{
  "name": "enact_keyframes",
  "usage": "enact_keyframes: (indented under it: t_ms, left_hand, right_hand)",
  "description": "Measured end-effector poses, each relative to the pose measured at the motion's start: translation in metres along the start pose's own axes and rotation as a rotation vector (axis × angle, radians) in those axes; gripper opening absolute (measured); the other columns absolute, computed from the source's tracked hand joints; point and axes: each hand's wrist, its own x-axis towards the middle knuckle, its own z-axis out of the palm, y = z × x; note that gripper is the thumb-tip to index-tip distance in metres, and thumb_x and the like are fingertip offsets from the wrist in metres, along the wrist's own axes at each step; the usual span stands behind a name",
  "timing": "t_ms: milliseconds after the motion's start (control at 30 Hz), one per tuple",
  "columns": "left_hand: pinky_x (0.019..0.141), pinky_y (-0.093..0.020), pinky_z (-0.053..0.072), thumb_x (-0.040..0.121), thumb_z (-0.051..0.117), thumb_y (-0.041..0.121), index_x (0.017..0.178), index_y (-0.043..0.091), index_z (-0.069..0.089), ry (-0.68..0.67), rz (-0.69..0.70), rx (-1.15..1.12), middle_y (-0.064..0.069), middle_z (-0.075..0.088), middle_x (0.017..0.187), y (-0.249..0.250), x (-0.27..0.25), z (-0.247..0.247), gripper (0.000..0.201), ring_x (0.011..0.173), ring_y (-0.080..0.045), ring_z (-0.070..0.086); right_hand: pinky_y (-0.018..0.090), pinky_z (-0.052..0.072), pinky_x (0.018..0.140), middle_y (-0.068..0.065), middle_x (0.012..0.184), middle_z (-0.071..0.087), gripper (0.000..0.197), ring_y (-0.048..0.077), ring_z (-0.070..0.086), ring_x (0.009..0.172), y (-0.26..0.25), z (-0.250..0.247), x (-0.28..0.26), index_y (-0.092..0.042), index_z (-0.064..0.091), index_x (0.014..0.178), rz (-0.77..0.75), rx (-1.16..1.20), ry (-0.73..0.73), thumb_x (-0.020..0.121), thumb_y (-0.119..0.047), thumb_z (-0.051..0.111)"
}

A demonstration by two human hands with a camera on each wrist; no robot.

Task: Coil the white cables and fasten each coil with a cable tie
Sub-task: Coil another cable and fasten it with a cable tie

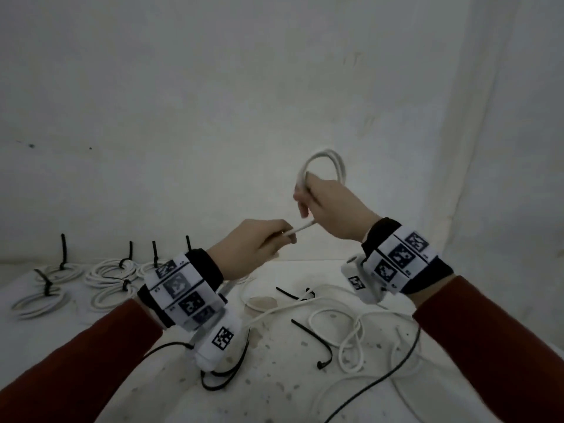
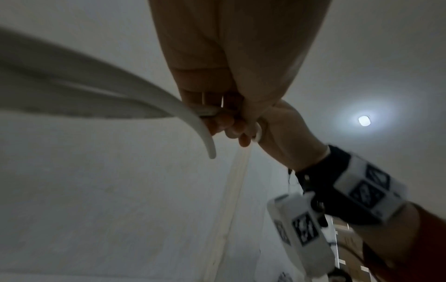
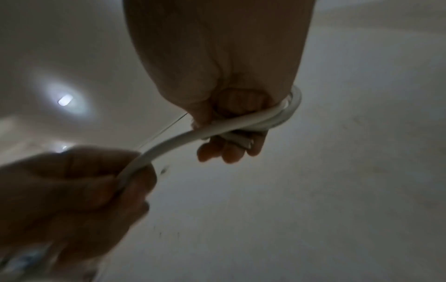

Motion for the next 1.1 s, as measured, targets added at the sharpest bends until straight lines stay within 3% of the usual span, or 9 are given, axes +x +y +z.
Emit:
enact_keyframes:
  t_ms: [133, 200, 267, 333, 467, 700, 867, 1000, 1100]
  left_hand:
    - [0.061, -0.009, 0.04, 0.095, 0.053, 0.02, 0.083, 0.025, 0.059, -0.023, -0.083, -0.095, 0.006, 0.061, 0.077, -0.012, -0.002, -0.013, 0.014, 0.065, 0.002, 0.055]
    - [0.062, -0.012, 0.044, 0.096, 0.051, 0.019, 0.082, 0.023, 0.057, -0.059, -0.141, -0.24, 0.005, 0.062, 0.081, -0.011, -0.001, -0.011, 0.015, 0.069, -0.001, 0.061]
    - [0.059, -0.022, 0.051, 0.098, 0.046, 0.022, 0.086, 0.016, 0.055, -0.087, -0.184, -0.336, 0.006, 0.057, 0.084, -0.006, 0.0, -0.008, 0.016, 0.07, -0.016, 0.068]
    - [0.051, -0.026, 0.049, 0.099, 0.043, 0.027, 0.088, 0.013, 0.053, -0.089, -0.166, -0.319, 0.011, 0.056, 0.079, -0.005, 0.001, -0.007, 0.02, 0.058, -0.023, 0.065]
    - [0.049, -0.02, 0.036, 0.095, 0.048, 0.042, 0.083, 0.021, 0.051, -0.032, -0.065, -0.366, 0.01, 0.058, 0.067, -0.017, -0.001, -0.01, 0.025, 0.05, -0.011, 0.043]
    - [0.042, -0.016, 0.029, 0.095, 0.05, 0.008, 0.082, 0.011, 0.053, 0.266, -0.262, -0.596, 0.007, 0.049, 0.057, -0.05, -0.022, -0.009, 0.014, 0.051, -0.007, 0.039]
    - [0.044, -0.016, 0.027, 0.099, 0.042, 0.01, 0.087, 0.009, 0.057, 0.333, -0.272, -0.66, 0.008, 0.046, 0.059, -0.06, -0.025, -0.004, 0.019, 0.048, -0.006, 0.032]
    - [0.045, -0.016, 0.025, 0.101, 0.038, 0.011, 0.091, 0.015, 0.057, 0.357, -0.279, -0.644, 0.008, 0.047, 0.064, -0.057, -0.015, 0.004, 0.022, 0.048, -0.004, 0.032]
    - [0.047, -0.018, 0.026, 0.103, 0.033, 0.025, 0.096, 0.024, 0.059, 0.361, -0.357, -0.647, 0.002, 0.048, 0.073, -0.049, -0.007, 0.009, 0.027, 0.054, -0.009, 0.034]
  right_hand:
    - [0.029, 0.04, 0.067, -0.007, 0.069, 0.057, 0.033, 0.01, 0.053, 0.065, -0.004, -0.005, -0.01, -0.021, 0.049, 0.079, 0.056, -0.078, -0.324, 0.103, -0.037, 0.033]
    - [0.024, 0.035, 0.064, -0.009, 0.067, 0.053, 0.048, 0.006, 0.049, 0.062, -0.009, -0.006, -0.015, -0.02, 0.054, 0.073, 0.039, -0.111, -0.385, 0.101, -0.047, 0.025]
    - [0.022, 0.033, 0.062, -0.008, 0.063, 0.051, 0.061, 0.008, 0.047, 0.056, -0.011, -0.004, -0.016, -0.017, 0.052, 0.064, 0.008, -0.155, -0.433, 0.097, -0.056, 0.019]
    - [0.023, 0.034, 0.058, -0.005, 0.052, 0.047, 0.067, 0.014, 0.04, 0.047, -0.008, -0.003, -0.018, -0.015, 0.044, 0.054, 0.054, -0.01, -0.455, 0.089, -0.065, 0.018]
    - [0.019, 0.023, 0.04, -0.006, 0.039, 0.029, 0.064, 0.011, 0.022, 0.035, 0.011, -0.008, -0.021, -0.02, 0.034, 0.044, 0.167, 0.451, -0.321, 0.098, -0.053, 0.033]
    - [0.029, 0.013, 0.042, -0.005, 0.034, 0.009, 0.057, 0.012, 0.008, 0.032, 0.045, -0.043, -0.033, -0.021, 0.036, 0.043, 0.274, 1.203, -0.192, 0.09, -0.053, 0.029]
    - [0.028, 0.015, 0.042, -0.002, 0.038, 0.004, 0.058, 0.012, 0.01, 0.029, 0.056, -0.049, -0.04, -0.021, 0.033, 0.044, 0.331, 1.256, -0.095, 0.092, -0.054, 0.03]
    - [0.032, 0.007, 0.047, -0.007, 0.032, 0.016, 0.058, 0.01, 0.014, 0.028, 0.059, -0.038, -0.041, -0.02, 0.033, 0.045, 0.381, 1.219, -0.065, 0.092, -0.054, 0.031]
    - [0.029, 0.008, 0.042, -0.007, 0.032, 0.018, 0.056, 0.009, 0.015, 0.028, 0.054, -0.028, -0.042, -0.02, 0.034, 0.045, 0.415, 1.168, -0.066, 0.089, -0.055, 0.034]
